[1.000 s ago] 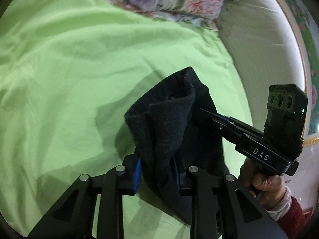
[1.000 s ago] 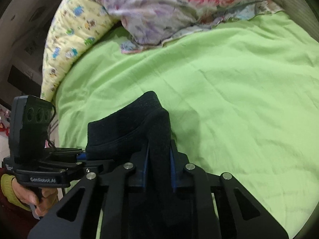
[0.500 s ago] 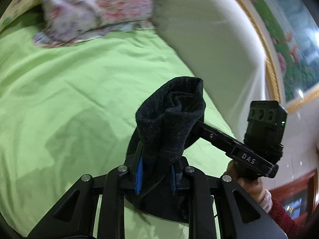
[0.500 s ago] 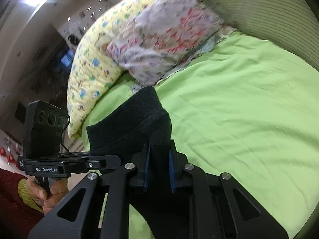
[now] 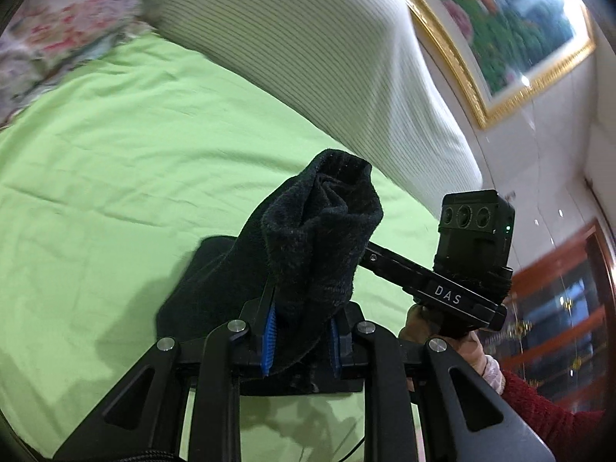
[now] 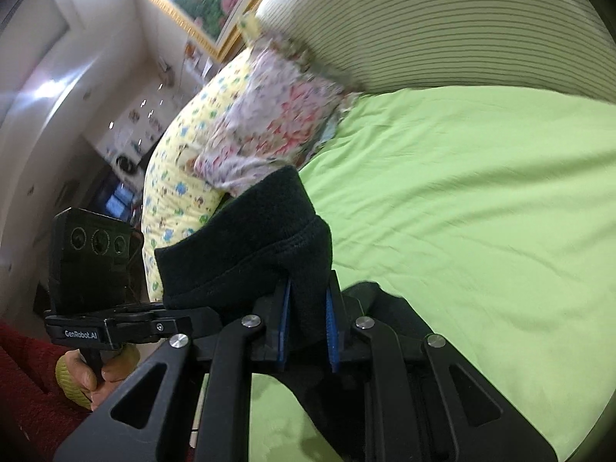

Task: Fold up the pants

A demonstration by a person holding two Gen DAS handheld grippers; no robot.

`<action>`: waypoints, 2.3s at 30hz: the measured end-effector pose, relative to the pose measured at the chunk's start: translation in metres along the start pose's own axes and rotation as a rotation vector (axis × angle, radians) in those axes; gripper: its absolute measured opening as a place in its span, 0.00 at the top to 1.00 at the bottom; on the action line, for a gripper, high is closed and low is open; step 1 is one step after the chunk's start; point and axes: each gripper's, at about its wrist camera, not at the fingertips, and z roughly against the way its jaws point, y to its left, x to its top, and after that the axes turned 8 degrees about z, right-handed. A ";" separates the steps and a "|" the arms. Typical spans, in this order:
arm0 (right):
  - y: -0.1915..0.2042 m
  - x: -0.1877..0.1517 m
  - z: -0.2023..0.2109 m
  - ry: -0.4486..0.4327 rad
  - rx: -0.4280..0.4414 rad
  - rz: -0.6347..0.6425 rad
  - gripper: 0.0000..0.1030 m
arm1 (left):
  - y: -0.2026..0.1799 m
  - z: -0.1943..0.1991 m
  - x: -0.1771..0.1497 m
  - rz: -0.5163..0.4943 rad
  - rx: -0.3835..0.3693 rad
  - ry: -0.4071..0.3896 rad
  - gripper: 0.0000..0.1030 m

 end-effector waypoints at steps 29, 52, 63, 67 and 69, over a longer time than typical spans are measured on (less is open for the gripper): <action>-0.071 -0.114 0.078 -0.052 -0.203 -0.328 0.75 | -0.076 -0.141 -0.077 -0.270 0.039 0.314 0.76; -0.067 -0.164 0.141 -0.111 -0.533 -0.560 0.45 | -0.090 -0.159 -0.067 -0.225 -0.044 0.412 0.34; -0.036 -0.149 0.140 -0.168 -0.587 -0.512 0.33 | -0.054 -0.136 -0.031 -0.143 0.028 0.314 0.31; -0.026 -0.150 0.126 -0.147 -0.608 -0.491 0.31 | -0.042 -0.136 -0.021 -0.112 0.062 0.292 0.28; -0.022 -0.150 0.116 -0.119 -0.617 -0.472 0.30 | -0.036 -0.136 -0.015 -0.101 0.078 0.281 0.28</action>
